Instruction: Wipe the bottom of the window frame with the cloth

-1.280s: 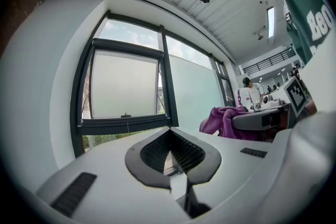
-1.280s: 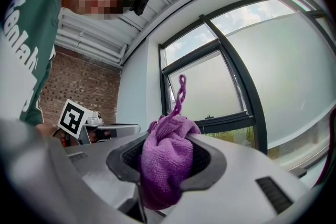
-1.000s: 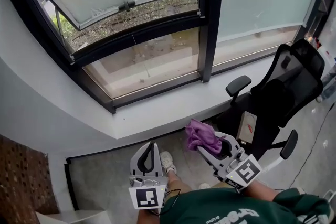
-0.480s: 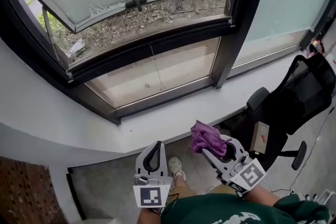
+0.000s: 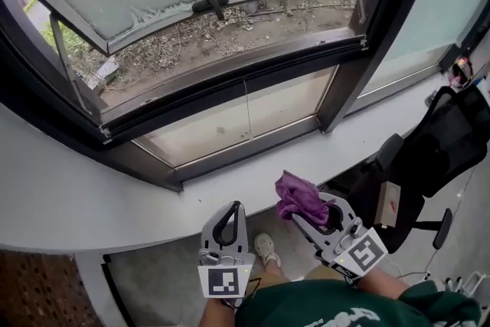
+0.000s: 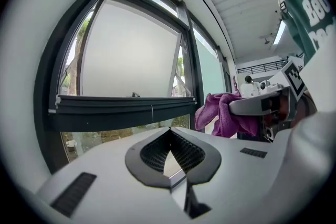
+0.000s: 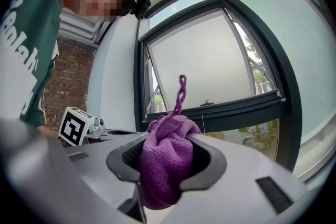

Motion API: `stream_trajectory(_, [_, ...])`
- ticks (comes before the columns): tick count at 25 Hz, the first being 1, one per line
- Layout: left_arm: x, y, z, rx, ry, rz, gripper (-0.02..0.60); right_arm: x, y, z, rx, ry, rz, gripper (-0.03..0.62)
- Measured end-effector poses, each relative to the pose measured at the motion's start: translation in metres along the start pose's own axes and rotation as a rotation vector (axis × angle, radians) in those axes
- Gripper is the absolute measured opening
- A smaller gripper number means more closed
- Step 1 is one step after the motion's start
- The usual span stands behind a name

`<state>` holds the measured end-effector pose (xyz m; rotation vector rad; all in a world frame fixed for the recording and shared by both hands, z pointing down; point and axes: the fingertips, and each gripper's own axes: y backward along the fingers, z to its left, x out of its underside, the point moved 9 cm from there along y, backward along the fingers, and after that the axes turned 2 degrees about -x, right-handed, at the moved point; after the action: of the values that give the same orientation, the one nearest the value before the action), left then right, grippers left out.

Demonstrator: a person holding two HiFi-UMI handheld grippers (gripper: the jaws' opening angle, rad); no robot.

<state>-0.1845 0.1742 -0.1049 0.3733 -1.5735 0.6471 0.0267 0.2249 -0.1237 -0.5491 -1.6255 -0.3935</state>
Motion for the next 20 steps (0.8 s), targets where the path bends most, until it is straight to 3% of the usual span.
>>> stream_trajectory(12, [0.016,-0.028,0.055,0.015,0.021,0.010,0.006,0.001,-0.047,-0.009,0.004,-0.009,-0.006,0.161])
stream_trajectory(20, [0.043,-0.040,0.064,0.022,0.013,0.008,0.006,0.024,-0.059,-0.014,0.011,-0.029,0.033,0.161])
